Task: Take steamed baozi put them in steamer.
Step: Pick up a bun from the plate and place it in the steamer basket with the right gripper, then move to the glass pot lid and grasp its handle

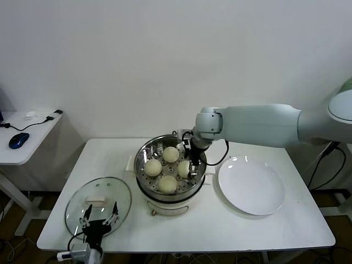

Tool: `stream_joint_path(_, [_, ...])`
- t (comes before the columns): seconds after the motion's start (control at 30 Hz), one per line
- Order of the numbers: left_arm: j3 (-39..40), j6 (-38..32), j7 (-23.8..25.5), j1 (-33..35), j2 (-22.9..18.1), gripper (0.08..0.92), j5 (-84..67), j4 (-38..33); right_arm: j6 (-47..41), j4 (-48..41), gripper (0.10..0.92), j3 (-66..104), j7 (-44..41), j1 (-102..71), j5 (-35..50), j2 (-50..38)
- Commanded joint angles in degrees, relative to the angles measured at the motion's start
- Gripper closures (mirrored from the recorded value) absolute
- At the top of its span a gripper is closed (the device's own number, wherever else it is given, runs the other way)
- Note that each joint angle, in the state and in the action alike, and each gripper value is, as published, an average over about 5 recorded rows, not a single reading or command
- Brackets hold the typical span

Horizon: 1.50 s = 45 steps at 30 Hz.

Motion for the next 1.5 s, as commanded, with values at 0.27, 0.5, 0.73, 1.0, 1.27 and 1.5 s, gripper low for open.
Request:
stream_joint_path(0.27, [-0.1, -0.1, 0.0, 0.6, 0.0, 0.177, -0.1, -1.1, 9.0, 0.5, 0.203, 30.1, 19.6, -10.5, 3.5, -15.5])
stream_joint_path(0.5, [-0.2, -0.5, -1.0, 0.8, 0.6, 0.177, -2.6, -2.0, 8.9, 9.6, 0.202, 60.5, 42.1, -35.3, -2.2, -29.5])
stream_joint_path(0.73, [-0.9, -1.4, 0.1, 0.2, 2.1, 0.177, -1.2, -1.9, 15.6, 17.1, 0.203, 90.7, 46.7, -70.5, -9.9, -40.3])
stream_joint_path(1.0, [-2.2, -3.8, 2.1, -0.8, 2.8, 0.177, 0.6, -1.0, 23.9, 20.7, 0.203, 125.1, 44.2, -109.3, -16.0, -29.5])
stream_joint_path(1.27, [-1.9, -7.5, 1.8, 0.0, 3.3, 0.177, 2.7, 0.2, 33.9, 17.5, 0.203, 133.4, 40.3, -122.1, -21.2, -12.2])
stream_joint_path(1.5, [-1.6, -9.8, 0.1, 0.1, 3.0, 0.177, 9.3, 1.4, 37.3, 17.4, 0.202, 132.8, 39.3, -128.5, -25.4, -3.2])
